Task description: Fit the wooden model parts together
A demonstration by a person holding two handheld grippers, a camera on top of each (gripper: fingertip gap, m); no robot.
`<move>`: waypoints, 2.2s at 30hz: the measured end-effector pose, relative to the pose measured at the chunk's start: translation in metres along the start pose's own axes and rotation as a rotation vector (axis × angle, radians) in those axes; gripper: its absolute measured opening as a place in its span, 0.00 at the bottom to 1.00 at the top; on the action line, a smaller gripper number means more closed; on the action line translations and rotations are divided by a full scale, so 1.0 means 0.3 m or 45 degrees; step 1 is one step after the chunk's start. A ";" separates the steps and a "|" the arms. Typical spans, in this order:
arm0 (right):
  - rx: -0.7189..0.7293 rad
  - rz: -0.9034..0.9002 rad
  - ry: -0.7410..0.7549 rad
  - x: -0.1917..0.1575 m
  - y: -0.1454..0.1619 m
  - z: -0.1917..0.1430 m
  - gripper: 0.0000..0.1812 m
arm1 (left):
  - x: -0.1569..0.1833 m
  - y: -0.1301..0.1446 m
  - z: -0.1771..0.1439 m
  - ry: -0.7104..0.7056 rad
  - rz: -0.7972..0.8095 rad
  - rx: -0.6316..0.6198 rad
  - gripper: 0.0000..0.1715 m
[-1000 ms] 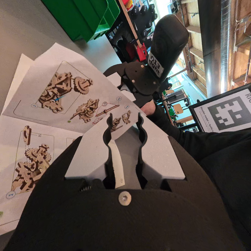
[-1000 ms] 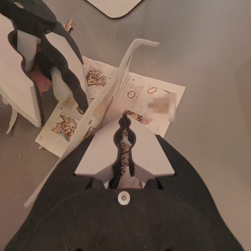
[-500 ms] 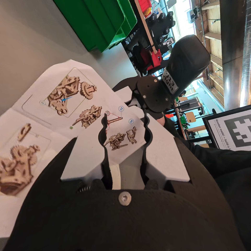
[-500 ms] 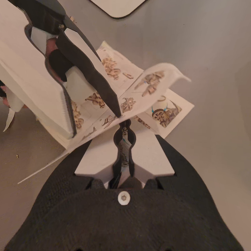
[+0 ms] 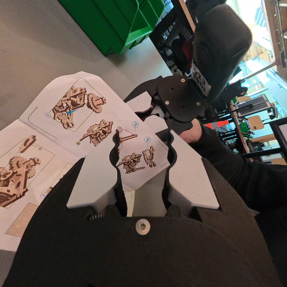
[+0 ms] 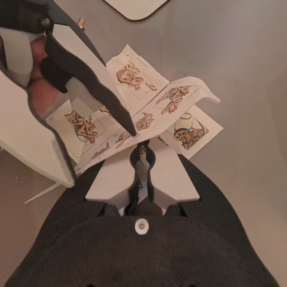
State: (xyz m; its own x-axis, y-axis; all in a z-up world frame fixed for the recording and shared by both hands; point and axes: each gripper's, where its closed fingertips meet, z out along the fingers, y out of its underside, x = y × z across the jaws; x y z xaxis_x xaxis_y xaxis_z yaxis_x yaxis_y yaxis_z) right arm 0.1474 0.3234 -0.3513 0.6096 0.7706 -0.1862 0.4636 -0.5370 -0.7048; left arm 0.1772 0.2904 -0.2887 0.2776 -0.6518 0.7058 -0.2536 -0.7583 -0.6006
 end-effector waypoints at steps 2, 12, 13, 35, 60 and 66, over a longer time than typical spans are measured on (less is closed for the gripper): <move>0.000 0.000 0.000 0.000 0.000 0.000 0.00 | -0.011 0.003 0.002 -0.044 0.033 -0.005 0.31; 0.002 -0.002 -0.001 0.000 0.000 -0.001 0.00 | -0.014 0.008 -0.007 0.002 -0.011 0.033 0.20; 0.002 -0.001 -0.003 -0.001 0.000 -0.001 0.00 | -0.007 0.008 -0.009 0.027 -0.015 0.040 0.18; 0.002 0.012 -0.022 -0.002 0.000 -0.002 0.00 | 0.000 0.004 -0.016 0.164 -0.103 0.085 0.14; 0.003 0.013 -0.029 -0.003 0.000 -0.001 0.00 | 0.125 0.093 -0.052 -0.023 0.626 -0.098 0.25; 0.004 0.014 -0.027 -0.003 0.000 -0.001 0.00 | 0.107 0.144 -0.005 -0.110 0.817 -0.196 0.24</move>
State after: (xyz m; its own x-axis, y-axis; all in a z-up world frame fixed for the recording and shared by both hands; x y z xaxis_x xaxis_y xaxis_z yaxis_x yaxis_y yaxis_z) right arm 0.1472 0.3226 -0.3509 0.6009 0.7717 -0.2084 0.4549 -0.5446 -0.7046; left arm 0.1736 0.2368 -0.2914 0.0994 -0.9768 0.1897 -0.5207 -0.2135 -0.8266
